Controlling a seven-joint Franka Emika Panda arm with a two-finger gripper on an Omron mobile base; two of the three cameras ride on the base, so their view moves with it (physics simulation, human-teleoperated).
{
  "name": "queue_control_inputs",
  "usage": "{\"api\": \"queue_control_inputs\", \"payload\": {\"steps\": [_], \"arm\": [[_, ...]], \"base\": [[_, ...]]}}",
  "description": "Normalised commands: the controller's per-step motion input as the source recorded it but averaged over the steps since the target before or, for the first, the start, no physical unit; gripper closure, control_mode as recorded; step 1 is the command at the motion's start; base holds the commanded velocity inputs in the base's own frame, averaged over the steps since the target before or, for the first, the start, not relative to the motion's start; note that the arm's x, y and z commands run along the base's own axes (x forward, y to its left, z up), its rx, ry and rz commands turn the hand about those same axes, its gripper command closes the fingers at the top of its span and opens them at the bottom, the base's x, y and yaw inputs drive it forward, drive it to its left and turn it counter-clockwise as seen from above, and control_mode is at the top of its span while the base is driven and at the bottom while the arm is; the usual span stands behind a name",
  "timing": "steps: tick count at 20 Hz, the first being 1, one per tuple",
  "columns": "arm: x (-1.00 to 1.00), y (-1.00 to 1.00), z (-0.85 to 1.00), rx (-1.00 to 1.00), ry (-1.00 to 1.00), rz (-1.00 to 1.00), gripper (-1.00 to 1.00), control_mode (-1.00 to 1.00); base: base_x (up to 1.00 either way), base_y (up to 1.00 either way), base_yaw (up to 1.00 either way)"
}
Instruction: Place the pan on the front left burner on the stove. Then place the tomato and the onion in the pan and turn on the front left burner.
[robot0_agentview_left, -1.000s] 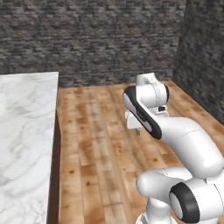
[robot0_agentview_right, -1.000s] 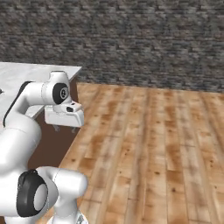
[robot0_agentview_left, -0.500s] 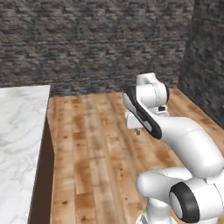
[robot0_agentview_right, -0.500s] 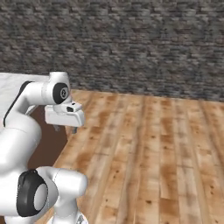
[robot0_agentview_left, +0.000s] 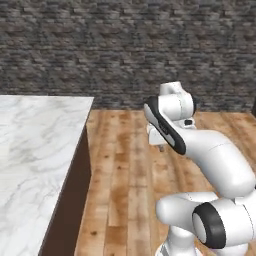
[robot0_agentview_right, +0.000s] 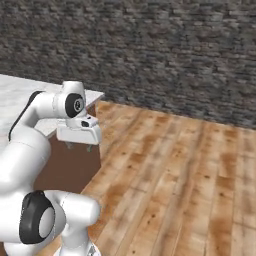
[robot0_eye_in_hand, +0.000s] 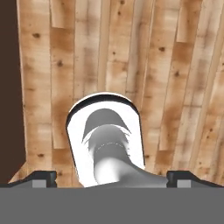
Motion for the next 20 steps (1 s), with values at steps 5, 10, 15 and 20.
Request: {"api": "queue_control_inputs", "payload": {"steps": [5,10,15,20], "arm": [[0.0,0.0,0.0,0.0,0.0,0.0,-1.0,1.0],[0.0,0.0,0.0,0.0,0.0,0.0,-1.0,1.0],[0.0,0.0,0.0,0.0,0.0,0.0,-1.0,1.0],[0.0,0.0,0.0,0.0,0.0,0.0,-1.0,1.0]], "base": [[0.11,-0.08,0.66],[0.0,-0.38,0.68],[0.0,-0.55,0.67],[0.0,-0.66,0.63]]}}
